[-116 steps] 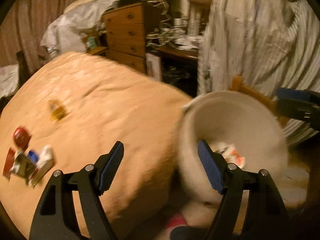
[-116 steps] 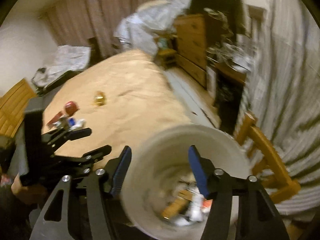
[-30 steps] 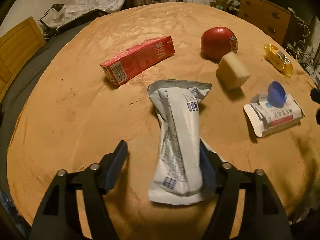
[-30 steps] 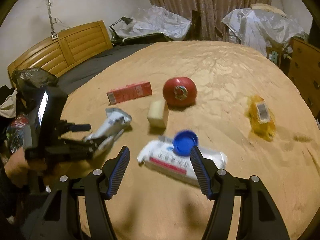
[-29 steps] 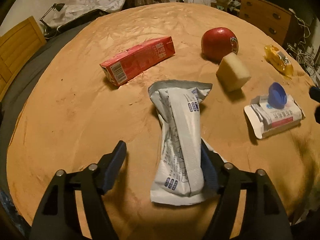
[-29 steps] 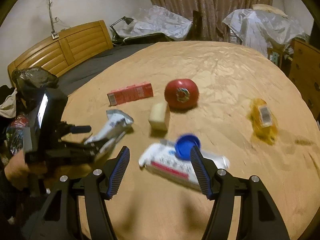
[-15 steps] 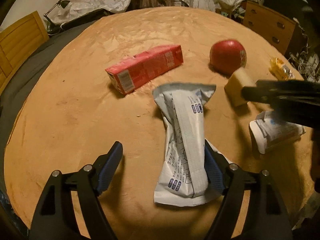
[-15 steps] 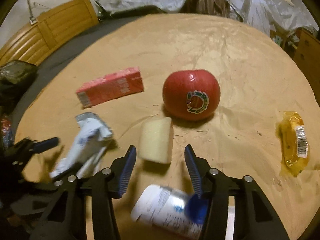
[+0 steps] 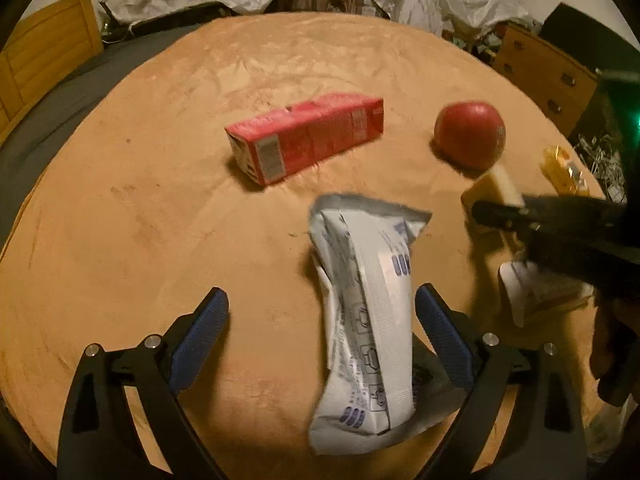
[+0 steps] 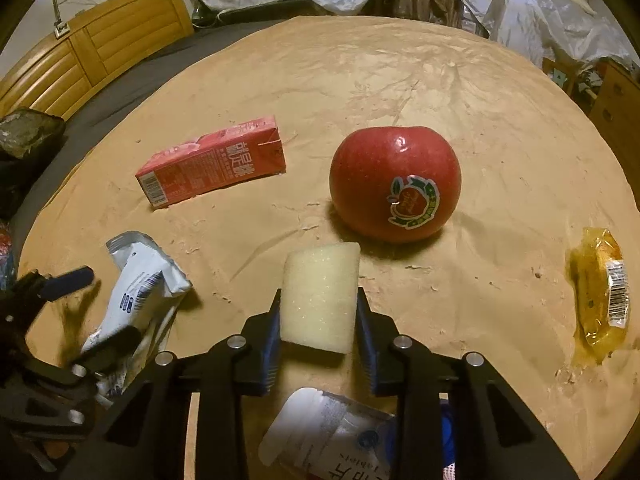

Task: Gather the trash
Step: 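Lift the wrapper packet and foam block and carry them toward the bucket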

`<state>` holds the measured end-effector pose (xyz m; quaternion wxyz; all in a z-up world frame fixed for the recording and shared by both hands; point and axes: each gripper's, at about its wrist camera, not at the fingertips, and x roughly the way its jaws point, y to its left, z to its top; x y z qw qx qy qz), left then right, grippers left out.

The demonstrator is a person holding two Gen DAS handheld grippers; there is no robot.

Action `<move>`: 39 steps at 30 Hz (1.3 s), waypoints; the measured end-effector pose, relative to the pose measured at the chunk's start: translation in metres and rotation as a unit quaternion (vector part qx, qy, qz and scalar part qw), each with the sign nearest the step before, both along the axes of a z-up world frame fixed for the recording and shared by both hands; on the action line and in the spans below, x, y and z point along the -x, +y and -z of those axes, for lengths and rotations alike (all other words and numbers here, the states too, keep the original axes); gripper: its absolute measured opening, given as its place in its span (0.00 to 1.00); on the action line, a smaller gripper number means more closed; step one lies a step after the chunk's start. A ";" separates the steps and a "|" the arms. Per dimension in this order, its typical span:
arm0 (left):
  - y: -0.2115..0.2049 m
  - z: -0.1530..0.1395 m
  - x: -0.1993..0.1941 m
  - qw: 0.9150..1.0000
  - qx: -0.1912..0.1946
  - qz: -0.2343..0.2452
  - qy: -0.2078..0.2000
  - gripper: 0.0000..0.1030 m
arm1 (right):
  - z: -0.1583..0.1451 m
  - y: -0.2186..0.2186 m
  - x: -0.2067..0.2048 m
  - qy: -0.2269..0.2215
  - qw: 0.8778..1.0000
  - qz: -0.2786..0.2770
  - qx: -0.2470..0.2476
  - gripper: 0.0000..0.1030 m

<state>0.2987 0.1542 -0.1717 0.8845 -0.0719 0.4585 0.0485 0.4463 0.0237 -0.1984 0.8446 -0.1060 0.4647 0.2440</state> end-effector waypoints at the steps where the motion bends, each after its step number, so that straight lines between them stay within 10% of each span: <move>1: -0.002 0.002 -0.001 1.000 -0.005 0.000 0.000 0.88 | 0.000 0.000 0.001 0.000 1.000 0.000 0.000 0.33; 4: -0.006 0.004 -0.003 1.000 -0.019 -0.012 -0.003 0.84 | 0.000 0.001 0.006 -0.006 1.000 -0.003 0.002 0.32; 8: -0.003 0.008 -0.003 1.000 -0.016 -0.017 -0.003 0.42 | -0.007 -0.002 0.011 -0.023 1.000 -0.001 -0.004 0.32; 11: -0.006 0.005 -0.001 1.000 -0.020 -0.012 -0.010 0.30 | -0.015 -0.005 0.018 -0.036 0.999 -0.001 -0.014 0.31; 39: -0.120 -0.114 0.120 0.976 -0.060 0.013 -0.211 0.29 | -0.128 -0.132 0.265 -0.244 0.959 0.097 -0.101 0.31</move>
